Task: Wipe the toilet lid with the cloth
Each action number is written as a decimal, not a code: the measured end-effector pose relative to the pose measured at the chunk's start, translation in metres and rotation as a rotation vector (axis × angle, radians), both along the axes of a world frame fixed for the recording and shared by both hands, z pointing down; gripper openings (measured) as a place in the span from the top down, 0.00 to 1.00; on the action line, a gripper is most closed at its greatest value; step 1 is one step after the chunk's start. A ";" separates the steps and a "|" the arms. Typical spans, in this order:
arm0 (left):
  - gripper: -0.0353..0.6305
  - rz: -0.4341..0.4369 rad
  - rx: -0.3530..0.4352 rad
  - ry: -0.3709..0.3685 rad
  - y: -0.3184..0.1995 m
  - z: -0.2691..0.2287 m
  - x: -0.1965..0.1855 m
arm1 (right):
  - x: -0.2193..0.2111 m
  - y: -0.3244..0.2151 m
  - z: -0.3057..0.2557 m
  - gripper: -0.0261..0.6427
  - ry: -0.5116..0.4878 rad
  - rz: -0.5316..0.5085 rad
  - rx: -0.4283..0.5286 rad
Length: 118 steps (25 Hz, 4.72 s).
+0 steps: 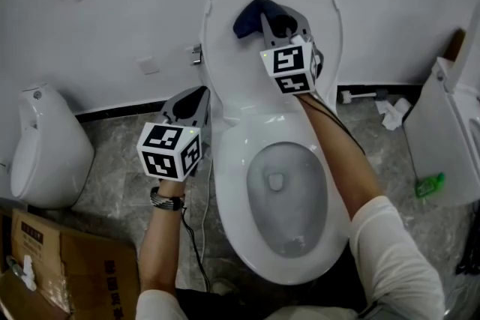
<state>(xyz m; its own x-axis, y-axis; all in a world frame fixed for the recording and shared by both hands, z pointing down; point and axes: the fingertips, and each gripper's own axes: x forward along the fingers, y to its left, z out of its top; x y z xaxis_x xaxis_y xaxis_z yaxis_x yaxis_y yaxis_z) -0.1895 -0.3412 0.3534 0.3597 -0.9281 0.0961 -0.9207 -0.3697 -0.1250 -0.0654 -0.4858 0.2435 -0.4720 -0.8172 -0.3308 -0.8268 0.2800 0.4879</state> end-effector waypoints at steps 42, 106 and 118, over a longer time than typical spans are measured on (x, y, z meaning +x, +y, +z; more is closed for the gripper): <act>0.94 -0.034 -0.014 -0.025 0.003 0.005 -0.011 | 0.130 -0.009 0.043 0.82 0.255 0.133 -0.018; 0.94 0.014 -0.048 -0.053 -0.007 0.028 0.017 | 0.072 0.024 0.174 0.83 0.892 0.018 0.084; 0.94 0.014 -0.037 -0.053 -0.007 0.029 0.013 | 0.090 0.001 0.070 0.83 0.626 0.140 0.181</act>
